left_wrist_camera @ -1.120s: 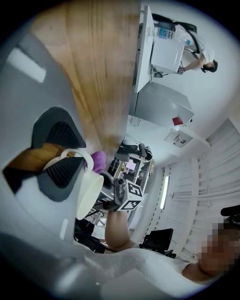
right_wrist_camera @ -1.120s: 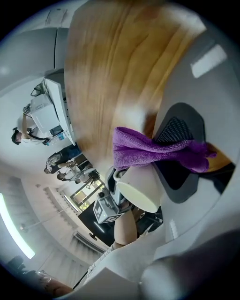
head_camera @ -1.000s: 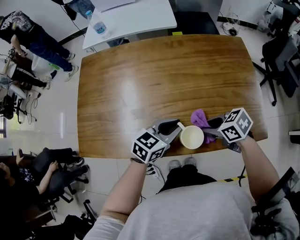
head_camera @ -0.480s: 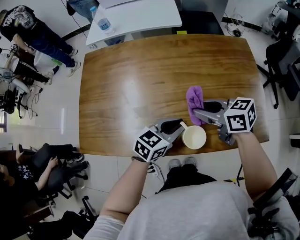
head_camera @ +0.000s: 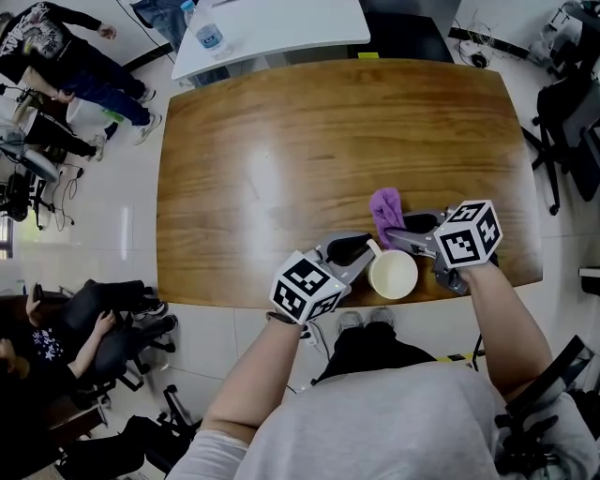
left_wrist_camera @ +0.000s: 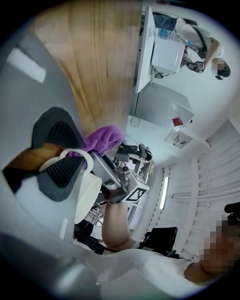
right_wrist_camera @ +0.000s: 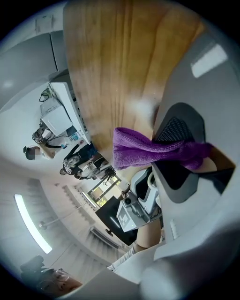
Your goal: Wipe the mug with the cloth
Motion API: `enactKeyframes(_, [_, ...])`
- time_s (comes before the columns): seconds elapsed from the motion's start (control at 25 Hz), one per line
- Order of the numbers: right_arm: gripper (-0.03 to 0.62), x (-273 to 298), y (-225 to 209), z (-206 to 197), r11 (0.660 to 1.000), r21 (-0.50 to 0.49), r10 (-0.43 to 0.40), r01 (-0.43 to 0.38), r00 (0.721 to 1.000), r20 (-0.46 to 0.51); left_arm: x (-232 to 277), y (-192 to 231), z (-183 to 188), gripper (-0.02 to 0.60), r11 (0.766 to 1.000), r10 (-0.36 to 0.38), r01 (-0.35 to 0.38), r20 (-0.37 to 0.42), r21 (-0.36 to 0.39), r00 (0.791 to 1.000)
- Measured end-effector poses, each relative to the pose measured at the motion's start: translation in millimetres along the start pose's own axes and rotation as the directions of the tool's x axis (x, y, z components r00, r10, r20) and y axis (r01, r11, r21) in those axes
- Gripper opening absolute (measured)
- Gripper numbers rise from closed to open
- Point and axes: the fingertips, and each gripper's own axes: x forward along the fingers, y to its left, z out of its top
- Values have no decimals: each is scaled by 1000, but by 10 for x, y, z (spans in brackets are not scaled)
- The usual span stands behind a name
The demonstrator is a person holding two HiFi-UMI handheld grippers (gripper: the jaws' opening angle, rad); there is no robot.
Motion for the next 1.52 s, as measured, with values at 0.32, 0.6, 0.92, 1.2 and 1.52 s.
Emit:
enactKeyframes(0.32, [109,-157,-98,112,996,61,-73,66,988,137,-69,18,-49,52,999,-43,43,-15,-9,999])
enactKeyframes(0.6, [109,-815,-26,279,980,141,-181,141,924,336,-313,106,-58,160,997,-77,77,31,-31,997])
enactKeyframes(0.92, [109,-1475,1085,-83,980,-65,-151,190,908,390,-1297,-151,160,25,985,51,-4,270,-172,961])
enactKeyframes(1.2, [109,-1635,2253,-1158,980,-173,-24,95,927,375,-1677,-2116,367,9,993,-101,119,393,-22,914])
enactKeyframes(1.52, [107,-2449,3354,-2942,978,-208,55,30,919,391,-1583,-4412,-476,9,995,19,-48,306,89,952])
